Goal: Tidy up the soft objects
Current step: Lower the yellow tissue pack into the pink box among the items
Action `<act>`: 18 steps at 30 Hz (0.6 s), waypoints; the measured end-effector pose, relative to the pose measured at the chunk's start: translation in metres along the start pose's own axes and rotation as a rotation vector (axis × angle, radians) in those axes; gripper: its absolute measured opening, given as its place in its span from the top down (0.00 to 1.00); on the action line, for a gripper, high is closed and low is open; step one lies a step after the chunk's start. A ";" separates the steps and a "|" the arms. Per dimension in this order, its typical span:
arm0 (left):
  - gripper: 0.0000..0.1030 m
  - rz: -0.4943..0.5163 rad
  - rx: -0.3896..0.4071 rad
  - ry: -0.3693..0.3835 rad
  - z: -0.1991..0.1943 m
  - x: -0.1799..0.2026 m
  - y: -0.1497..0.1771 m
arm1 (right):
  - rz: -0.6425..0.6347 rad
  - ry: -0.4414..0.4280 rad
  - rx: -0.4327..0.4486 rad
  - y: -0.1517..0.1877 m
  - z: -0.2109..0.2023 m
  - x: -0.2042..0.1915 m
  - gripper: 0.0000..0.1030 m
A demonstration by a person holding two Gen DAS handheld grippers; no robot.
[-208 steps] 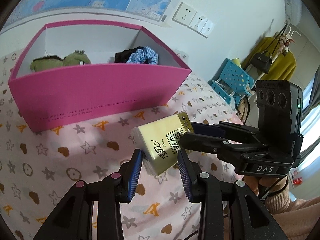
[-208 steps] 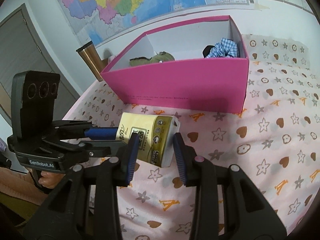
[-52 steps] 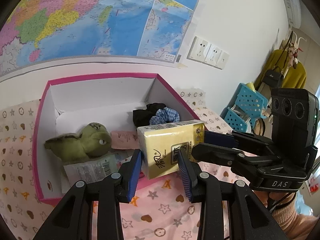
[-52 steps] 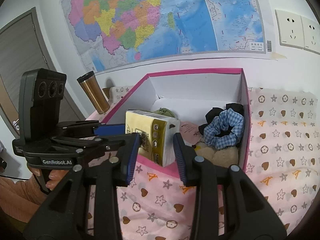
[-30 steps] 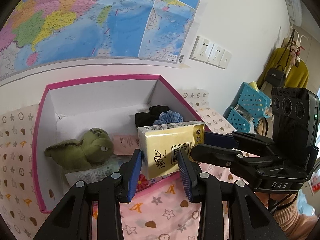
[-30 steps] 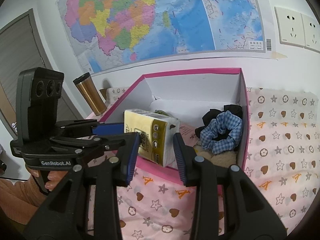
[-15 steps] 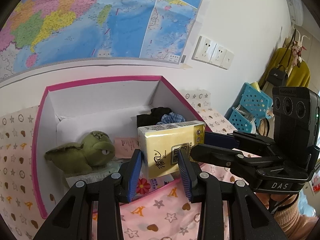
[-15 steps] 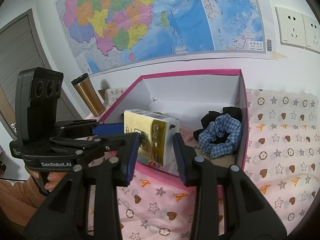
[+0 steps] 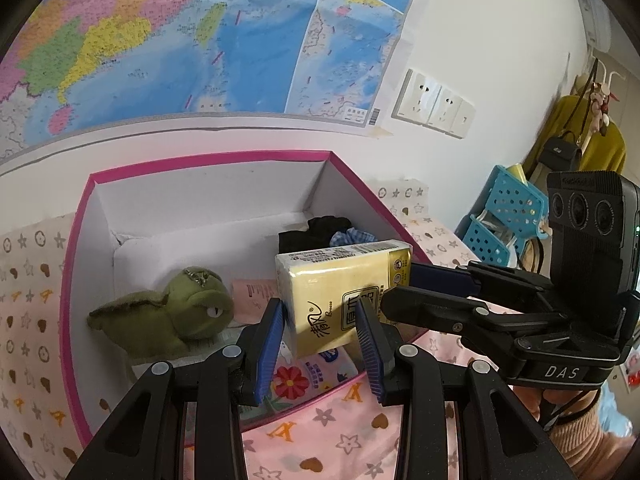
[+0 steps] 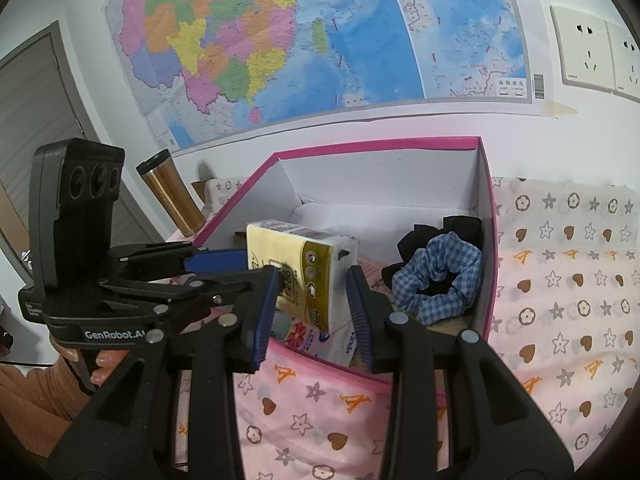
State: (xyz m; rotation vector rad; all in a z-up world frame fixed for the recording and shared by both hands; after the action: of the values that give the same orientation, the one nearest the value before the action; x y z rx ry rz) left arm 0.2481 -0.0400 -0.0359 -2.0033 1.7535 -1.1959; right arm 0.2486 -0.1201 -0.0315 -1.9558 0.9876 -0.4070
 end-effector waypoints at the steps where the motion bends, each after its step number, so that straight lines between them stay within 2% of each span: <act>1: 0.65 0.000 -0.001 -0.001 0.001 0.000 0.000 | 0.001 0.001 -0.001 0.000 0.001 0.000 0.63; 18: 0.65 -0.016 -0.004 -0.014 0.011 -0.009 -0.008 | 0.012 0.007 -0.005 -0.004 0.009 0.004 0.63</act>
State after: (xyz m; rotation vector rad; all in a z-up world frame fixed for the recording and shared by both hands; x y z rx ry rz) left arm 0.2615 -0.0334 -0.0416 -2.0273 1.7382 -1.1812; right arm 0.2588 -0.1172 -0.0338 -1.9531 1.0058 -0.4055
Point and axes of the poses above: each gripper's, at about its wrist camera, not at the fingertips, and z roughly the way its jaws point, x to its right, y to its underside, the point moved 9 cm from there along z, roughly the way its jaws point, and after that the axes turned 13 degrees about -z, right-handed, at the moved point
